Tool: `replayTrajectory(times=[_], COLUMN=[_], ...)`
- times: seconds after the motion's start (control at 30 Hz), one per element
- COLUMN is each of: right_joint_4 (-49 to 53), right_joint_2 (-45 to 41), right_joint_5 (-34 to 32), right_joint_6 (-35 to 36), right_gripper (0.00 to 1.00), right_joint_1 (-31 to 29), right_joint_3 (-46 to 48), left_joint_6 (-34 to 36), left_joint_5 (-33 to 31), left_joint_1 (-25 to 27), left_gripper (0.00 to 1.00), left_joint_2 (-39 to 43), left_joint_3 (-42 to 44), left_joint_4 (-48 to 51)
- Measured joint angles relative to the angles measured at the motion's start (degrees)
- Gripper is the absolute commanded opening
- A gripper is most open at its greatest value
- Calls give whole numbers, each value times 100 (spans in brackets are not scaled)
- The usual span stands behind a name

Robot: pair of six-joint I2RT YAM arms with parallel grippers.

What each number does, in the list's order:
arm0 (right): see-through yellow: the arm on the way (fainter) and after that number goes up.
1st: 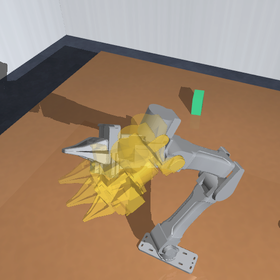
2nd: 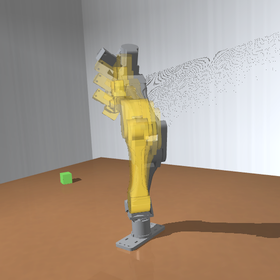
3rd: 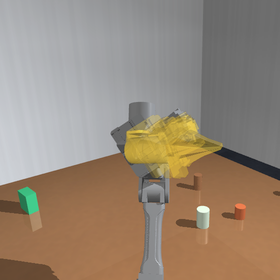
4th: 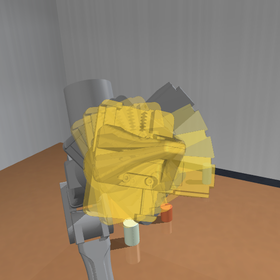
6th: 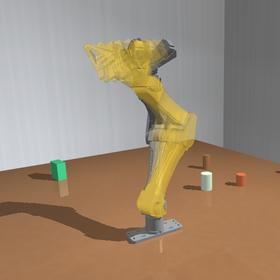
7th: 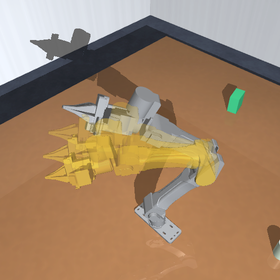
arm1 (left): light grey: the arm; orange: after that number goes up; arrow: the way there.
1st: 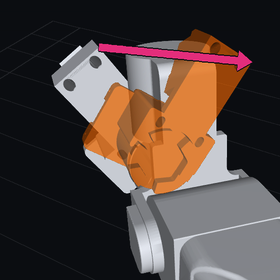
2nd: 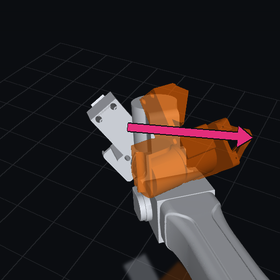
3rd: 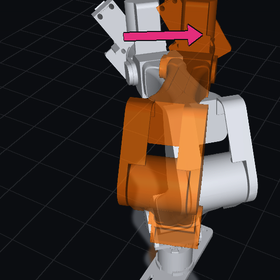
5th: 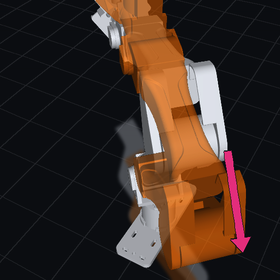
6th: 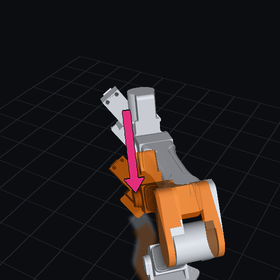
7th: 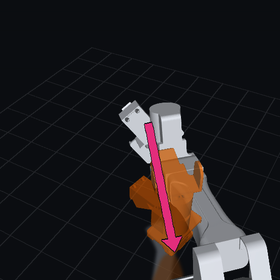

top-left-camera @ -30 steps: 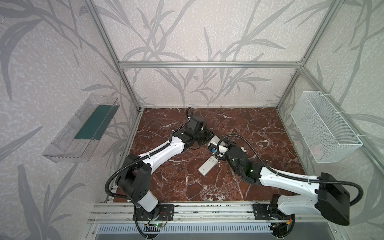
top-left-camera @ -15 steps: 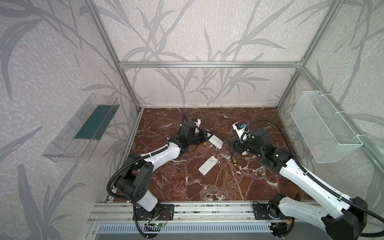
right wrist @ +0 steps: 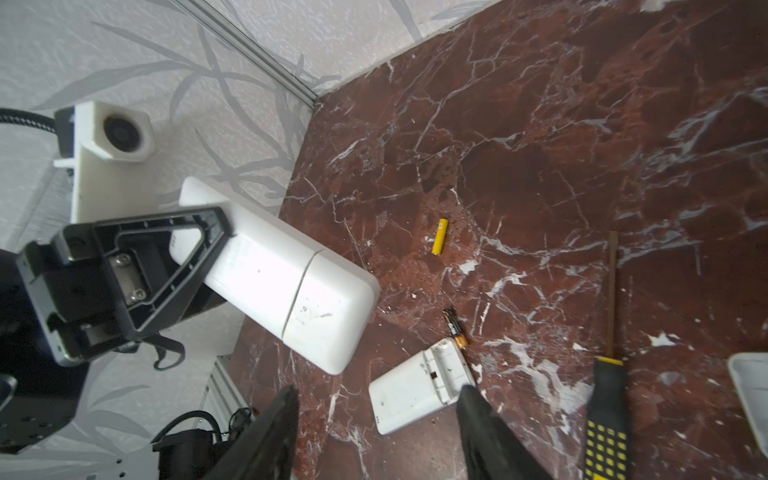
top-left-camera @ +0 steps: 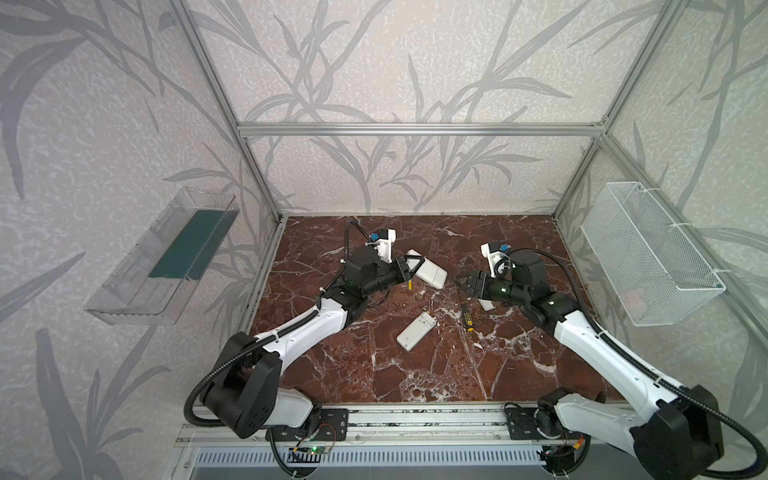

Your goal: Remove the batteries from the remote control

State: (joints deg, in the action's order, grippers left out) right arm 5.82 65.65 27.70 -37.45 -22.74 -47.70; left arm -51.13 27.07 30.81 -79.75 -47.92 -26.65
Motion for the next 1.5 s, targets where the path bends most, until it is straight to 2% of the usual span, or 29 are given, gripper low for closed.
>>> replayTrajectory(times=[0.23, 0.7, 0.83, 1.03, 1.4, 1.5], right_joint_4=[-1040, -1674, -1757, -1891, -1976, -1969], right_joint_2=[492, 846, 1045, 1093, 984, 916], right_joint_5=[474, 673, 691, 662, 514, 505], right_joint_6=[-778, -1064, -1084, -1115, -1099, -1075], right_gripper=[61, 61, 55, 41, 33, 28], right_joint_1=[9, -114, -216, -254, -214, -177], right_joint_3=[181, 179, 177, 166, 173, 197], left_joint_6=[-92, -304, -354, -409, -647, -654], left_joint_5=[11, 68, 55, 11, -61, -70], left_joint_1=[22, 55, 63, 28, -24, -24], left_gripper=[0, 0, 0, 0, 0, 0], left_joint_2=[-22, -162, -179, -210, -210, -210], left_joint_3=[133, 133, 133, 133, 192, 192], left_joint_4=[-308, -636, -669, -678, -1012, -1032])
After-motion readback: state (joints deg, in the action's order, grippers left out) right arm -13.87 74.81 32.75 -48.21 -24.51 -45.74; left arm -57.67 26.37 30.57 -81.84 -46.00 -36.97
